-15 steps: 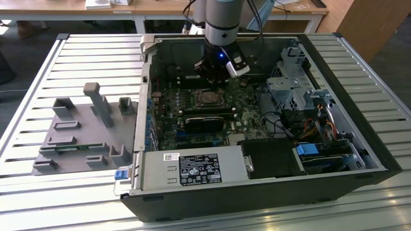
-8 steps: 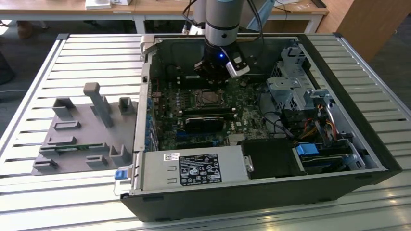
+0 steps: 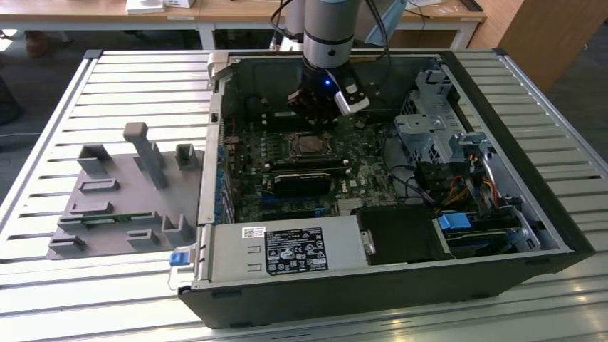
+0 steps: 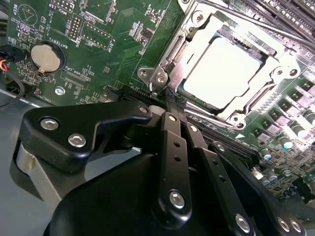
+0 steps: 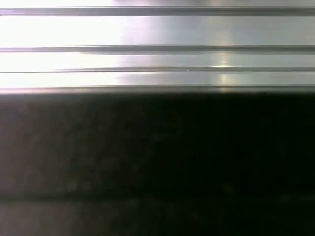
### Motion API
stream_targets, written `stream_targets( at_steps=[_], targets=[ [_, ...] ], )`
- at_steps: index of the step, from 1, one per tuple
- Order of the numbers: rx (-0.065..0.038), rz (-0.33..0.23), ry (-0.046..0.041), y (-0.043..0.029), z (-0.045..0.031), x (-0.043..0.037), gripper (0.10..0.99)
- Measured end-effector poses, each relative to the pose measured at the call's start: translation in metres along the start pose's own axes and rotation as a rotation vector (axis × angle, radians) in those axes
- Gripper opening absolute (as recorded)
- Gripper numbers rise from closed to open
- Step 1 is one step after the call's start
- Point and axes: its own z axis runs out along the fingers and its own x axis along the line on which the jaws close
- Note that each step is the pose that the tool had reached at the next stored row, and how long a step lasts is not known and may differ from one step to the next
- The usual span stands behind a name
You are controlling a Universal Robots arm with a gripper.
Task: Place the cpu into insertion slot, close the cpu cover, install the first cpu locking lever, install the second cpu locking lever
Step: 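Install the first cpu locking lever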
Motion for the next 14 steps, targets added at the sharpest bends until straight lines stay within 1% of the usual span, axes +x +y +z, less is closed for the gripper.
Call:
stream_targets(
  at_steps=[2, 6, 8, 14],
  targets=[
    [-0.002, 0.000, -0.0006, 0.0003, -0.0016, -0.0001, 0.106],
    [-0.001, 0.000, 0.0005, 0.0004, -0.0066, 0.0000, 0.106],
    [-0.001, 0.000, 0.0004, 0.0004, -0.0069, 0.0000, 0.106],
    [0.011, 0.000, 0.0002, 0.0005, -0.0054, 0.0000, 0.106]
  ],
)
